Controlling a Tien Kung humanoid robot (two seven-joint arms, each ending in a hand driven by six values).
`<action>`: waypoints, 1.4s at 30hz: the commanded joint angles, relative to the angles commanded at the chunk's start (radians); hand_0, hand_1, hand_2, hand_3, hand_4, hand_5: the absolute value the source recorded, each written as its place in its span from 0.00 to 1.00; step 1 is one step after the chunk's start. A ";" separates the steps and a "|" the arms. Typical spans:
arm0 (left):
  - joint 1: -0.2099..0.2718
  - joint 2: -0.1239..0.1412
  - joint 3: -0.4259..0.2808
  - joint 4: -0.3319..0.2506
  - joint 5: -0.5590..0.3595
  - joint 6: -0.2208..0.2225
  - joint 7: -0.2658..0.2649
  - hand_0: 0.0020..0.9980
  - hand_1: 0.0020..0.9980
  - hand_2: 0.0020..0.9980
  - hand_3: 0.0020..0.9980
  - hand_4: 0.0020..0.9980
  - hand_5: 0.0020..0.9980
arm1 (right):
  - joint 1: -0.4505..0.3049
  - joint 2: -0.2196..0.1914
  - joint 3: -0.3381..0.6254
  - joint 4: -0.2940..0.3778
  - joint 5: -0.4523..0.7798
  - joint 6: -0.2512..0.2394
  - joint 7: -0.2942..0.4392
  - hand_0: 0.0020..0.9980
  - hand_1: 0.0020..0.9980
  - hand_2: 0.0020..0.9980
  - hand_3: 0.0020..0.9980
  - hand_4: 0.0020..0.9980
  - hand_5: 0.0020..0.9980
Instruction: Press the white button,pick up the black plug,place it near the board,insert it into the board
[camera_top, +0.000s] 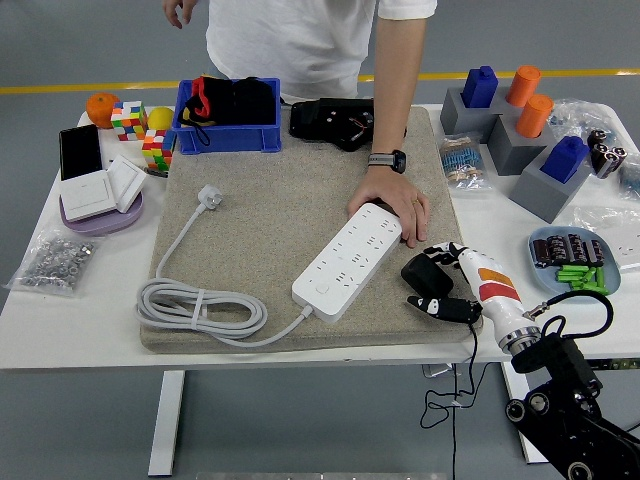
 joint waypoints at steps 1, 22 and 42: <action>0.000 0.000 0.000 0.000 0.000 0.000 0.000 0.69 0.68 0.66 0.69 0.56 0.20 | 0.000 0.000 -0.001 -0.001 0.001 -0.001 0.003 0.60 0.60 0.59 0.68 1.00 0.28; -0.001 0.000 0.000 0.000 -0.001 0.000 0.000 0.69 0.68 0.66 0.69 0.56 0.20 | 0.011 -0.001 -0.012 -0.016 0.016 -0.012 0.037 0.50 0.46 0.43 0.57 1.00 0.20; -0.002 0.001 0.002 0.000 -0.004 0.000 0.000 0.69 0.68 0.66 0.69 0.56 0.20 | 0.040 -0.001 -0.021 -0.048 0.020 -0.041 0.064 0.42 0.35 0.42 0.56 0.81 0.00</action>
